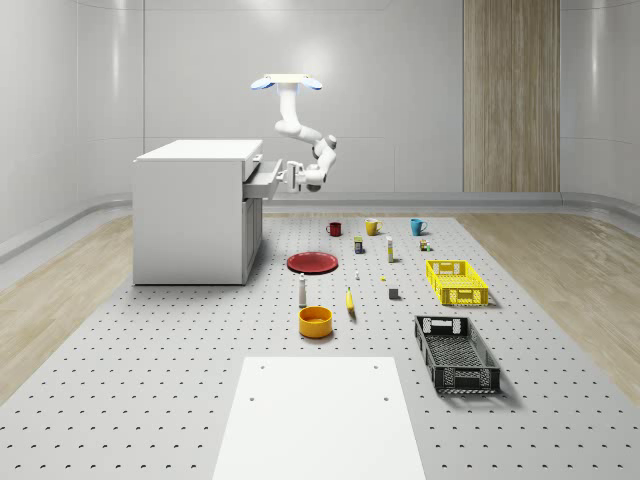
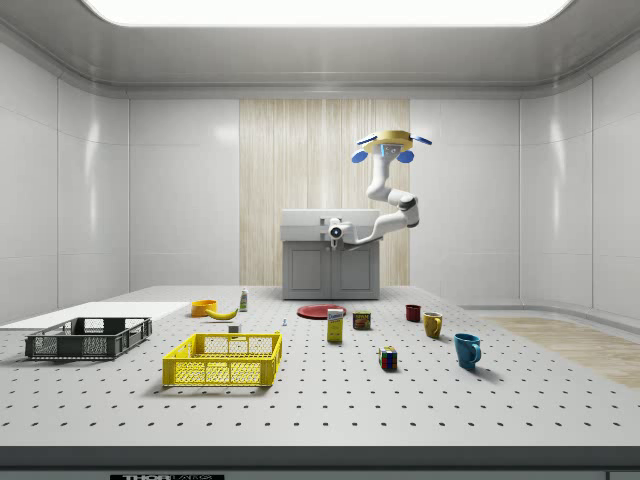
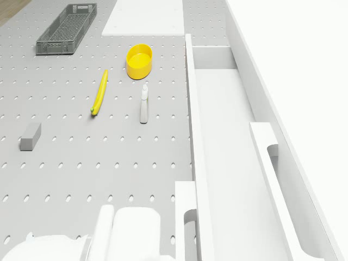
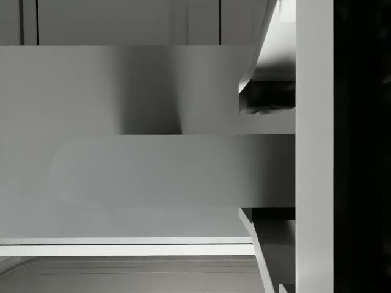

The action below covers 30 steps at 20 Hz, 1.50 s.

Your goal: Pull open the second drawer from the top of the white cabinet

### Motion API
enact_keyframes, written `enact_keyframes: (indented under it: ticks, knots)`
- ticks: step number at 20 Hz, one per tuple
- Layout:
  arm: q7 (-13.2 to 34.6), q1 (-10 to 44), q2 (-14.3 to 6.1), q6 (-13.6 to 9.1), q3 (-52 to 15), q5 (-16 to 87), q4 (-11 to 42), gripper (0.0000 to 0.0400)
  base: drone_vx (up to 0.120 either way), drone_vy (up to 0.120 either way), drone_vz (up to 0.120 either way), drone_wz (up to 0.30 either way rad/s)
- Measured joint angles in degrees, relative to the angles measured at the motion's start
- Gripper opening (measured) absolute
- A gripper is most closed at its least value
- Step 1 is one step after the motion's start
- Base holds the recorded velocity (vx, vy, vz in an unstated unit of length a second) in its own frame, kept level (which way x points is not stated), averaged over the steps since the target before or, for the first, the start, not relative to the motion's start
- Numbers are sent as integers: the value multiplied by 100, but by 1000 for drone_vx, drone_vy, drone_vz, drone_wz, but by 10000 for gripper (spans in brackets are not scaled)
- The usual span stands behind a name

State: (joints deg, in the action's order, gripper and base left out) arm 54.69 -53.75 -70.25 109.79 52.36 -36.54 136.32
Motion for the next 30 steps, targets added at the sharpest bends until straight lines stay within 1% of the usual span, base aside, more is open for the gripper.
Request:
enact_keyframes:
  ticks: [1,2,3,4,5,6,7,10,11,12,13,15,18,20,23,30]
  knots:
    - [3,9,-6,-48,32,21,-30,156,0,0,0,0]
    - [356,-11,-85,-84,5,133,-92,199,0,0,0,0]
    - [593,-75,-212,-84,-4,300,-139,234,0,0,0,0]
    - [691,-225,-429,-10,37,572,-152,242,0,0,0,0]
    - [551,-289,-505,15,129,655,-143,211,0,0,0,0]
    - [522,-283,-512,-21,162,649,-168,186,0,0,0,0]
    - [500,-273,-512,-56,190,640,-191,172,0,0,0,0]
    - [459,-243,-508,-183,268,663,-276,159,0,0,0,0]
    - [530,-247,-532,-228,293,702,-315,160,0,0,0,0]
    - [472,-238,-533,-282,322,718,-355,158,0,0,0,0]
    - [101,-173,-415,-361,412,618,-364,188,0,0,0,0]
    - [128,-128,-371,-464,436,568,-435,232,0,100,0,0]
    - [196,-102,-355,-550,457,547,-503,268,0,120,0,0]
    - [221,-90,-345,-587,466,535,-532,281,0,100,0,0]
    - [242,-76,-331,-621,475,520,-557,291,0,0,0,0]
    - [250,-54,-303,-659,483,490,-580,298,0,0,0,0]
